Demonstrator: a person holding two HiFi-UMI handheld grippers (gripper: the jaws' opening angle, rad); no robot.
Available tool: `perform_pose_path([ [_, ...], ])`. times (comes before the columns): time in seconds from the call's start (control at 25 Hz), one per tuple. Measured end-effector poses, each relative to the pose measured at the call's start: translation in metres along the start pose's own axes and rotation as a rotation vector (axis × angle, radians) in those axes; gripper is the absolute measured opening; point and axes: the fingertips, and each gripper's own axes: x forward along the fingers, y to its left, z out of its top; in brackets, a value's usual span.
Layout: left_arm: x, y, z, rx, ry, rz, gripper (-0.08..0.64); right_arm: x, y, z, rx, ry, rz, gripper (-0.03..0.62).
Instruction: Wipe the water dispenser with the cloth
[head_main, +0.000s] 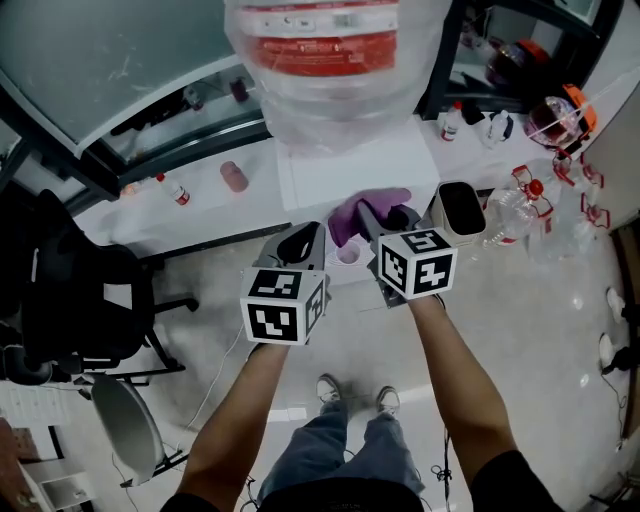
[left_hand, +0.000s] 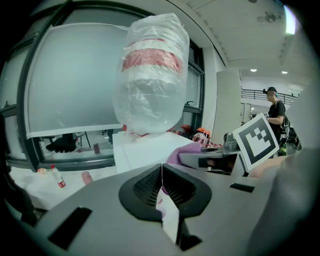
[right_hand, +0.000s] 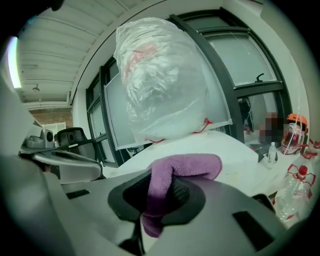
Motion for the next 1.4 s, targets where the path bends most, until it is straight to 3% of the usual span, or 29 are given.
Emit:
perform_pose_path([
  [0.44, 0.023, -0.032, 0.007, -0.01, -0.01, -0.007, 0.028, -0.027, -0.064, 0.002, -0.031, 0.012, -0.034, 0.046],
  [0.76, 0.03, -0.036, 0.006, 0.013, -0.005, -0.064, 0.028, -0.052, -0.119, 0.002, 0.014, 0.005, -0.201, 0.046],
  [0.92, 0.034, -0.037, 0.004, 0.033, -0.004, -0.104, 0.028, -0.063, -0.121, 0.011, 0.006, -0.023, -0.258, 0.046],
  [1.12, 0.037, -0.037, -0.001, 0.043, -0.012, -0.128, 0.028, -0.065, -0.111, 0.024, -0.046, -0.063, -0.27, 0.046],
  [1.4, 0.038, -0.05, -0.009, 0.028, -0.057, -0.081, 0.028, -0.062, -0.12, 0.02, -0.1, -0.077, -0.225, 0.046],
])
